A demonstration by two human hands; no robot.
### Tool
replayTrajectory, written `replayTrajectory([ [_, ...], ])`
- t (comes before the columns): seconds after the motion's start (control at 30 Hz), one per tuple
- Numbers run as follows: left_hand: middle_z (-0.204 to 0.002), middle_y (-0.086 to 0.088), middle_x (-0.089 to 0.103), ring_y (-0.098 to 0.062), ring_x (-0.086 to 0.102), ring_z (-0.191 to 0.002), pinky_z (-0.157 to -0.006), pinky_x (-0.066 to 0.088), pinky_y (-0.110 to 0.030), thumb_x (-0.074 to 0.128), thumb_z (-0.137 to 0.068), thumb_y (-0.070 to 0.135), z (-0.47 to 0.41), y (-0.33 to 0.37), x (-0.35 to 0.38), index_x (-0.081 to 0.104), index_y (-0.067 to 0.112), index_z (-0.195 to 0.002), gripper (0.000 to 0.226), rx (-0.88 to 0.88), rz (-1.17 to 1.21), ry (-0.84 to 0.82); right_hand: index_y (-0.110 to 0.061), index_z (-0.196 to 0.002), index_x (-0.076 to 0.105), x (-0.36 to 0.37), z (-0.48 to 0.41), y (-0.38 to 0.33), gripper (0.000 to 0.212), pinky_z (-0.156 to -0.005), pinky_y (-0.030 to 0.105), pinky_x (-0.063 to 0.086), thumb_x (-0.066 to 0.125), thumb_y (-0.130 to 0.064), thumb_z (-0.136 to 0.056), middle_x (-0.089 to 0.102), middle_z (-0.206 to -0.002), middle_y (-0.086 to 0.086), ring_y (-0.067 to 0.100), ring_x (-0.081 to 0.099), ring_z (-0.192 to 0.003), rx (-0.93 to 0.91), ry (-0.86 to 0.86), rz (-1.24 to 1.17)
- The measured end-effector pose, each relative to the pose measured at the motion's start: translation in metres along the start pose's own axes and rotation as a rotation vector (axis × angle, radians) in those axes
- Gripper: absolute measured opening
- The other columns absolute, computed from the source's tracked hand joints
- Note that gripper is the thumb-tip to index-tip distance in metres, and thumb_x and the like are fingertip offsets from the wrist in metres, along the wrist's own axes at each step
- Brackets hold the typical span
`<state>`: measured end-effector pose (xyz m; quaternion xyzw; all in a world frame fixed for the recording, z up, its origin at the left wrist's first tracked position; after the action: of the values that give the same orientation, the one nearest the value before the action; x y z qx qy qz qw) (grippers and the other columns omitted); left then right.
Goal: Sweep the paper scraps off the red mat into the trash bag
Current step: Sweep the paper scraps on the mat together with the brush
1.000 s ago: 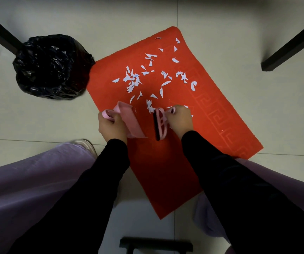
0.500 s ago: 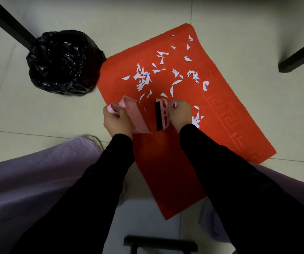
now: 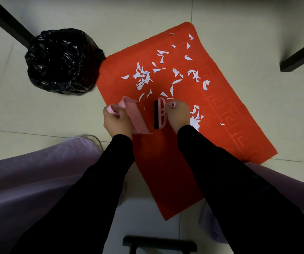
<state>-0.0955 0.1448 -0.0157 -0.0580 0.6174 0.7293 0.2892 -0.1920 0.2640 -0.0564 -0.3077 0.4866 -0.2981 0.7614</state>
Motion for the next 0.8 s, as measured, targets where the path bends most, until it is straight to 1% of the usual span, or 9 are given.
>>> replayTrajectory([
  [0.07,-0.063,0.008,0.045,-0.002,0.042,-0.055,-0.049,0.036,-0.001,0.038,-0.097,0.017,-0.001,-0.001,0.000,0.051,0.009,-0.089,0.017,-0.003,0.003,0.003,-0.007,-0.049,0.041,-0.009,-0.004,0.007,0.041,-0.044,0.023,0.028,0.044,-0.005,-0.090,0.041,-0.052,0.006,0.015,0.033,-0.046,0.050,0.037,-0.004],
  [0.13,-0.063,0.009,0.045,-0.001,0.042,-0.055,-0.050,0.036,-0.001,0.038,-0.097,0.017,0.000,0.000,0.001,0.049,0.010,-0.088,0.016,-0.005,0.002,0.002,-0.014,-0.047,0.028,-0.017,-0.005,0.009,0.048,-0.040,0.020,0.021,0.046,-0.010,-0.092,0.030,-0.048,0.001,0.013,0.025,-0.043,0.092,0.086,0.005],
  [0.2,-0.063,0.009,0.045,-0.001,0.042,-0.055,-0.050,0.036,0.000,0.038,-0.097,0.016,0.000,0.001,0.001,0.049,0.011,-0.088,0.016,0.000,-0.002,0.007,-0.015,-0.048,0.026,-0.019,-0.004,0.006,0.049,-0.041,0.021,0.019,0.046,-0.012,-0.093,0.029,-0.048,0.000,0.011,0.025,-0.042,0.101,0.106,0.027],
  [0.27,-0.063,0.009,0.044,-0.001,0.042,-0.055,-0.050,0.035,0.000,0.038,-0.097,0.016,0.001,0.002,0.001,0.049,0.011,-0.088,0.015,0.004,-0.002,0.010,-0.016,-0.047,0.027,-0.016,-0.002,0.000,0.050,-0.043,0.021,0.019,0.045,-0.011,-0.092,0.030,-0.047,-0.001,0.010,0.025,-0.041,0.072,0.104,0.066],
  [0.4,-0.063,0.009,0.044,-0.001,0.042,-0.055,-0.050,0.035,0.000,0.038,-0.097,0.015,0.002,0.002,0.001,0.050,0.010,-0.088,0.015,0.012,0.005,0.009,-0.016,-0.047,0.034,-0.007,-0.002,0.003,0.047,-0.046,0.023,0.026,0.045,-0.006,-0.091,0.038,-0.050,0.001,0.012,0.033,-0.044,0.026,0.017,0.006],
  [0.57,-0.064,0.010,0.045,-0.001,0.042,-0.056,-0.050,0.036,-0.001,0.039,-0.097,0.016,-0.004,0.001,-0.001,0.050,0.010,-0.087,0.016,0.020,0.007,0.025,-0.014,-0.051,0.033,-0.020,-0.007,0.015,0.041,-0.044,0.023,0.024,0.044,-0.011,-0.091,0.040,-0.053,0.001,0.013,0.035,-0.046,0.152,0.105,0.030],
  [0.67,-0.065,0.010,0.046,0.000,0.043,-0.056,-0.050,0.036,-0.001,0.038,-0.097,0.018,-0.006,0.000,-0.001,0.050,0.011,-0.088,0.016,0.018,0.006,0.020,-0.013,-0.050,0.034,-0.020,-0.005,0.003,0.044,-0.042,0.020,0.023,0.045,-0.014,-0.092,0.040,-0.050,0.001,0.010,0.032,-0.042,0.102,0.119,0.073],
  [0.73,-0.064,0.010,0.046,-0.001,0.043,-0.056,-0.049,0.036,-0.002,0.038,-0.097,0.018,-0.008,-0.001,0.000,0.050,0.011,-0.088,0.017,0.016,0.011,0.022,-0.004,-0.051,0.046,-0.011,-0.001,-0.011,0.040,-0.043,0.018,0.030,0.047,-0.010,-0.091,0.046,-0.050,0.006,0.012,0.036,-0.042,0.013,0.052,0.061],
  [0.8,-0.064,0.009,0.046,-0.002,0.043,-0.056,-0.049,0.036,-0.002,0.038,-0.097,0.018,-0.010,-0.001,-0.001,0.050,0.011,-0.087,0.017,0.010,0.014,0.030,0.007,-0.065,0.059,0.002,0.003,-0.022,0.035,-0.052,0.031,0.043,0.051,-0.015,-0.090,0.059,-0.062,0.017,0.022,0.048,-0.050,-0.065,-0.032,0.026],
])
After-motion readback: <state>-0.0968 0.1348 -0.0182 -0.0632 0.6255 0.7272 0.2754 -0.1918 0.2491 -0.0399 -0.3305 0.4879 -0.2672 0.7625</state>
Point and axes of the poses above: each hand's wrist, its own z-axis away from the middle knuckle, its own x-axis out of the palm, y = z × x, the point moved 1 cm from there along -z, towards the middle knuckle
